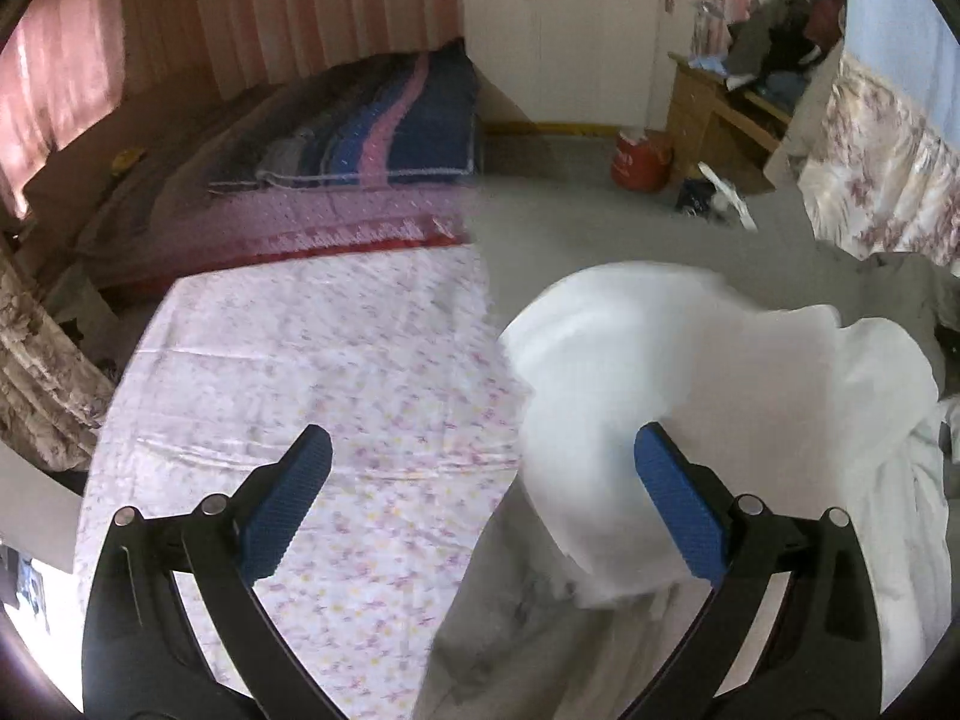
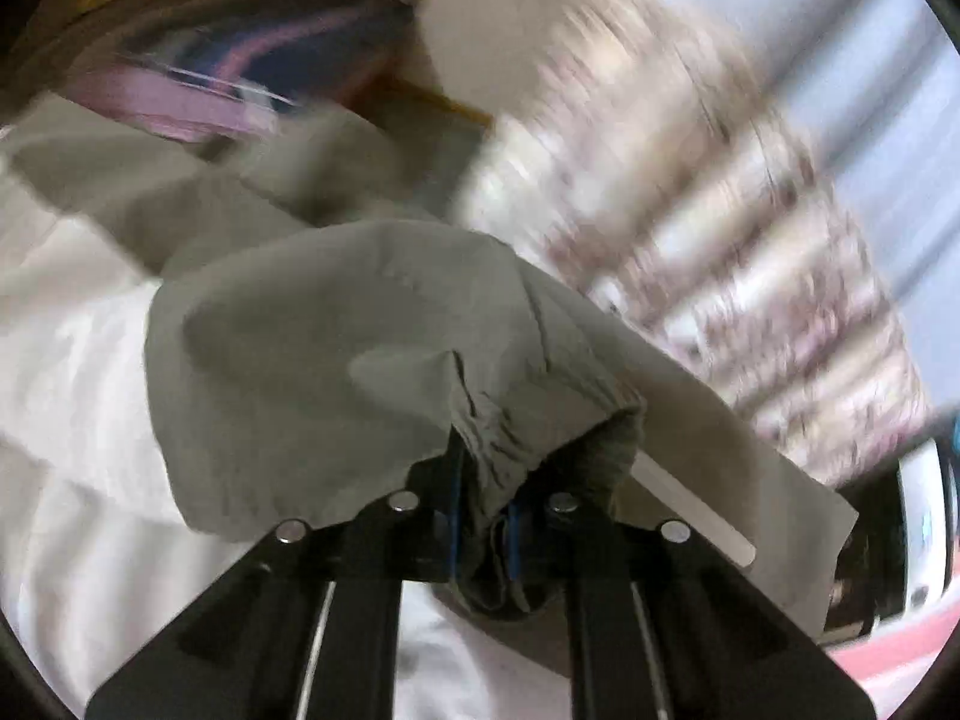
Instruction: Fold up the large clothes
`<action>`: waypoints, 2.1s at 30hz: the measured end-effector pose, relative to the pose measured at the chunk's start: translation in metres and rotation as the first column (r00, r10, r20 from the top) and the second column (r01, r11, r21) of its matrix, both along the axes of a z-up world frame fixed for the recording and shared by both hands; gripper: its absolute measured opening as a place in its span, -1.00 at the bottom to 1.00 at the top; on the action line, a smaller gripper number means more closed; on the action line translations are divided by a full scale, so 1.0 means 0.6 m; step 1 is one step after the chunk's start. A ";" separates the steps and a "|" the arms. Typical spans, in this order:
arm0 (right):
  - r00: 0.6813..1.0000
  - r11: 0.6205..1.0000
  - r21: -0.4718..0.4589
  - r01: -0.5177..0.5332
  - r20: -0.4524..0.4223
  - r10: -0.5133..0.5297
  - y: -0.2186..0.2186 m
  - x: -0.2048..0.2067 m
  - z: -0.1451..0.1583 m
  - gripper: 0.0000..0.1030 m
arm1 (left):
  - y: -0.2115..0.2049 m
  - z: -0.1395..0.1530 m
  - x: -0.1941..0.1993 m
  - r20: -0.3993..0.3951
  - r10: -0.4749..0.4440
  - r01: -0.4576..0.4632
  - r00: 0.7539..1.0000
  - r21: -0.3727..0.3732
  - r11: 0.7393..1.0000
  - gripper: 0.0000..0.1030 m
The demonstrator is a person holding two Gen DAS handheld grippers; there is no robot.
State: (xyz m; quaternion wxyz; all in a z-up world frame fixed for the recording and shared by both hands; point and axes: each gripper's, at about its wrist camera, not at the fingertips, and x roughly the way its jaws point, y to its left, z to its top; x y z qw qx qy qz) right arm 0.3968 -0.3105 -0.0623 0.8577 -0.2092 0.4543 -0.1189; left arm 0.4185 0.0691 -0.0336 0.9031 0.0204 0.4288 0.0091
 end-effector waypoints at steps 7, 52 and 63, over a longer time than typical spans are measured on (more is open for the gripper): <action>0.997 0.954 0.289 0.076 -0.038 -0.067 -0.112 -0.052 -0.020 -0.78 | -0.030 -0.055 0.057 -0.155 -0.028 0.016 0.988 -0.078 0.997 0.94; 0.842 0.587 0.722 0.366 0.013 -0.540 -0.523 -0.275 0.083 0.63 | -0.073 0.052 -0.043 -0.039 -0.058 0.058 0.998 0.011 0.998 0.94; 0.873 0.694 0.618 0.369 0.026 -0.487 -0.526 -0.229 0.067 0.62 | -0.094 0.042 -0.042 -0.062 -0.046 0.048 0.997 0.035 0.998 0.94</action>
